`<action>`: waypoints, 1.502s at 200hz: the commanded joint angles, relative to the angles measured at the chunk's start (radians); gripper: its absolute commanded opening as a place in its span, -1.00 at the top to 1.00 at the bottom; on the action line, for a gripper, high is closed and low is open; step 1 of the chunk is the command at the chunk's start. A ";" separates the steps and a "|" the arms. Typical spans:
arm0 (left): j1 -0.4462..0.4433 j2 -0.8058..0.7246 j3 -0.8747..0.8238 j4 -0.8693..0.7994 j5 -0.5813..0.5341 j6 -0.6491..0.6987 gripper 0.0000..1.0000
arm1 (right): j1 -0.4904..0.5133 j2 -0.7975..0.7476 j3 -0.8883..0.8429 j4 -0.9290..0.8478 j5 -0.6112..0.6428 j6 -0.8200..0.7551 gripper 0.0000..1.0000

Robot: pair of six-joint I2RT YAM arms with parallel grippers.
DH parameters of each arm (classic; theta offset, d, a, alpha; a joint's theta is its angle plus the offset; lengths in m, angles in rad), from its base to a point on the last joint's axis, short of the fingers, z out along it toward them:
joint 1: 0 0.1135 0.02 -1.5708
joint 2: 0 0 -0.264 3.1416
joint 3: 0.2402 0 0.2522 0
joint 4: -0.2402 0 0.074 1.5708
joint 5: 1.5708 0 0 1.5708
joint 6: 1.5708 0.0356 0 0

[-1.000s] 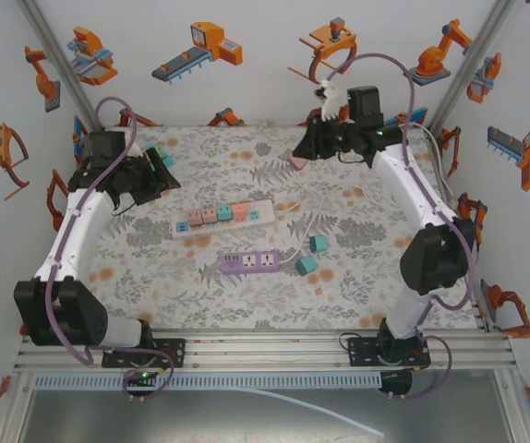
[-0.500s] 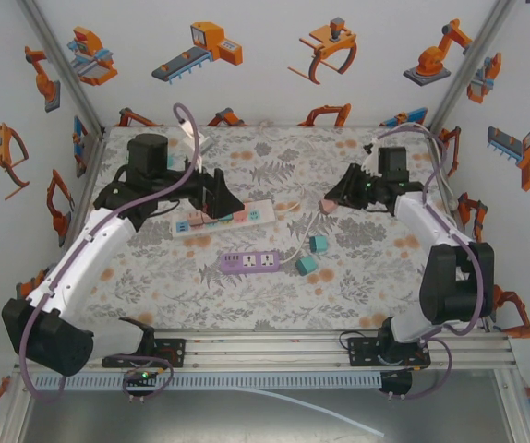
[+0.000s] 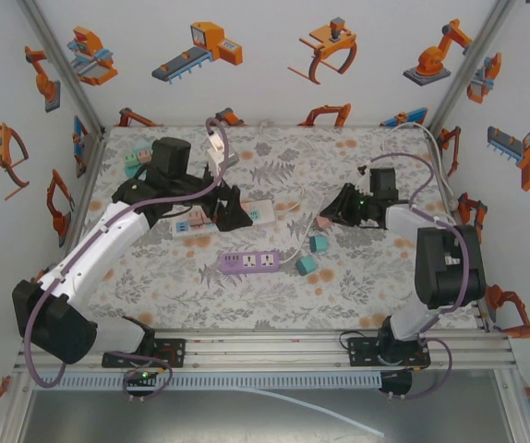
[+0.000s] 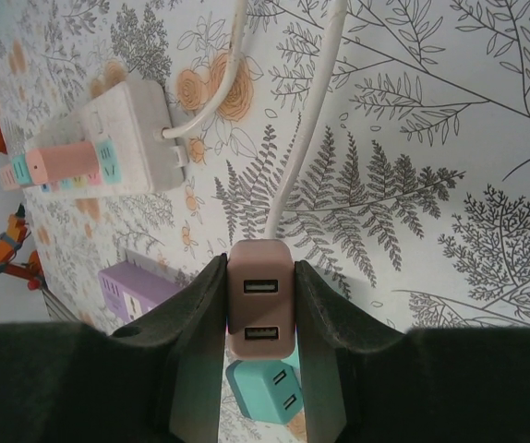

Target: Pull the plug off the socket

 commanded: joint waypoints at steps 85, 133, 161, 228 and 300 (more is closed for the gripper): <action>-0.012 0.061 0.081 0.012 -0.044 0.019 -0.94 | 0.041 0.061 -0.082 0.202 0.061 0.050 0.09; -0.014 0.047 0.049 0.038 -0.097 0.007 -0.94 | 0.042 0.032 -0.068 0.121 0.141 0.003 -0.08; -0.014 0.022 0.023 0.053 -0.167 0.008 -0.94 | 0.042 0.000 -0.055 0.074 0.164 -0.028 -0.29; 0.041 -0.105 -0.115 0.167 -0.454 -0.125 -0.94 | 0.090 -0.160 0.009 0.140 0.165 -0.149 -0.34; 0.364 -0.143 -0.191 0.141 -0.509 -0.549 -0.90 | 0.394 -0.026 0.367 0.028 -0.043 -0.863 -0.32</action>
